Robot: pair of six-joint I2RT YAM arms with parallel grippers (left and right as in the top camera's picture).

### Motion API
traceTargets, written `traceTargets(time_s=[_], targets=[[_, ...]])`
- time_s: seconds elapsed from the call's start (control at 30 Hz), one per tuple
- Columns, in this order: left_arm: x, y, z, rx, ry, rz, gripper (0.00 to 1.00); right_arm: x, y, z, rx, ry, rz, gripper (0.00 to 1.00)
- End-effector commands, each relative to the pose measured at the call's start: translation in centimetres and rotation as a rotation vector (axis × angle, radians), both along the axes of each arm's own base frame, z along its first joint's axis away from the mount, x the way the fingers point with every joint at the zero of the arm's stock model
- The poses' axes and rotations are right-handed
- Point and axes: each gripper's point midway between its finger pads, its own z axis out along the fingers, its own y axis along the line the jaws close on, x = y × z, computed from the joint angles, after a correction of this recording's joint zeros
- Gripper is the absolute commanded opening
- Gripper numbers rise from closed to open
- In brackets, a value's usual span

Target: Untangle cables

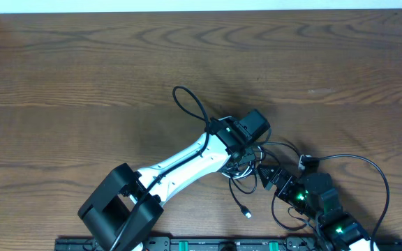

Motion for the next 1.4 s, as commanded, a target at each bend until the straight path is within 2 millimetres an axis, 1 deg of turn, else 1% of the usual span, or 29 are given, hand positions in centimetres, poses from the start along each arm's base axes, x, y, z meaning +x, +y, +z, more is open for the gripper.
traceTargets(time_s=[0.0,0.23,0.37,0.47,0.53,0.7,0.8,0.87,0.93,1.0,1.03,1.1,1.13,1.2,1.3,1.37], targets=[[0.1,0.5,-0.7,0.033,-0.009,-0.015,0.08,-0.4,-0.4,-0.9,-0.033,0.019,-0.004,0.99],[1.3,1.3,-0.5,0.088,-0.084,-0.035,0.08,-0.4,-0.4,-0.9,-0.033,0.02,-0.004,0.99],[2.1,0.9,-0.3,0.078,-0.122,-0.068,0.08,-0.4,-0.4,-0.9,-0.033,0.019,-0.004,0.99],[2.4,1.0,0.1,0.072,-0.124,-0.081,0.08,-0.4,-0.4,-0.9,-0.033,0.019,-0.004,0.99],[2.1,1.0,0.5,0.036,-0.086,-0.092,0.08,-0.4,-0.4,-0.9,-0.033,0.019,-0.004,0.99],[0.7,-0.5,1.7,-0.146,0.047,-0.134,0.08,-0.4,-0.4,-0.9,-0.033,0.018,-0.005,0.99],[0.1,-1.1,2.8,-0.276,0.124,-0.199,0.08,0.3,-0.1,0.0,-0.011,-0.024,-0.005,0.99],[0.3,-0.5,2.9,-0.291,0.132,-0.238,0.08,0.4,0.1,0.3,-0.003,-0.034,-0.002,0.99],[0.8,1.1,2.5,-0.247,0.123,-0.264,0.08,0.4,0.1,0.3,-0.003,-0.033,-0.002,0.99],[1.3,2.7,2.0,-0.188,0.123,-0.228,0.08,0.2,0.2,0.3,0.002,-0.029,0.007,0.99],[1.6,3.4,1.9,-0.171,0.121,-0.213,0.14,0.2,0.2,0.2,0.003,-0.026,0.01,0.99],[2.2,4.5,1.7,-0.134,0.111,-0.186,0.36,0.1,0.3,0.2,0.005,-0.024,0.013,0.99],[2.4,5.1,1.6,-0.12,0.113,-0.172,0.43,-0.1,0.6,0.3,0.026,-0.011,0.018,0.99],[2.5,5.5,1.5,-0.117,0.121,-0.16,0.51,0.0,0.6,0.4,0.051,0.006,-0.002,0.99],[2.6,5.7,1.5,-0.116,0.122,-0.154,0.62,-0.1,0.5,0.2,0.045,0.013,-0.004,0.99],[2.7,5.6,1.6,-0.118,0.119,-0.154,0.63,-0.3,0.8,0.3,0.065,0.024,0.002,0.99]])
